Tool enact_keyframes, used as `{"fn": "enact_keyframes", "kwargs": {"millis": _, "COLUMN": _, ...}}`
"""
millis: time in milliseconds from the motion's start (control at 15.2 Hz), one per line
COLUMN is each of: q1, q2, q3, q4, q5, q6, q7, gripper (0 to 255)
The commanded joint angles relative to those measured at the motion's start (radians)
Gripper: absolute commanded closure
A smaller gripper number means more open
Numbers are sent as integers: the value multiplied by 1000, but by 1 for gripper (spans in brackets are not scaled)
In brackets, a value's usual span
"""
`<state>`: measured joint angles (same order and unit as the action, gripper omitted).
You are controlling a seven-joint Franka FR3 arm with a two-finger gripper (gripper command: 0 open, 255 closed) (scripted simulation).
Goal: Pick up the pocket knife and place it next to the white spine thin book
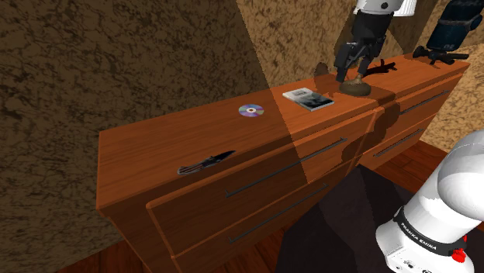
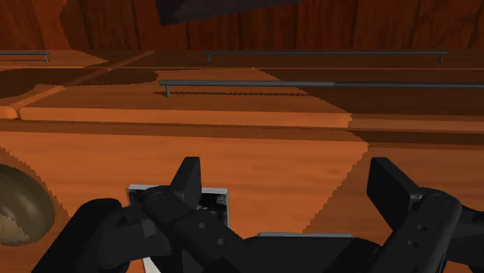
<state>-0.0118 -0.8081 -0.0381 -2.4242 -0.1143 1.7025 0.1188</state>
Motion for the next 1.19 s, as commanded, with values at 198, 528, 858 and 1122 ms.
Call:
{"fn": "enact_keyframes", "kwargs": {"millis": 198, "q1": 45, "q2": 92, "q3": 12, "q4": 23, "q5": 15, "q6": 62, "q7": -40, "gripper": 0}}
{"fn": "enact_keyframes", "kwargs": {"millis": 528, "q1": 114, "q2": 242, "q3": 37, "q4": 73, "q5": 40, "q6": 151, "q7": -110, "gripper": 0}}
{"fn": "enact_keyframes", "kwargs": {"millis": 858, "q1": 178, "q2": 387, "q3": 68, "q4": 136, "q5": 62, "q6": 222, "q7": -181, "gripper": 0}}
{"fn": "enact_keyframes", "kwargs": {"millis": 1122, "q1": 224, "q2": 498, "q3": 97, "q4": 192, "q5": 76, "q6": 267, "q7": -237, "gripper": 0}}
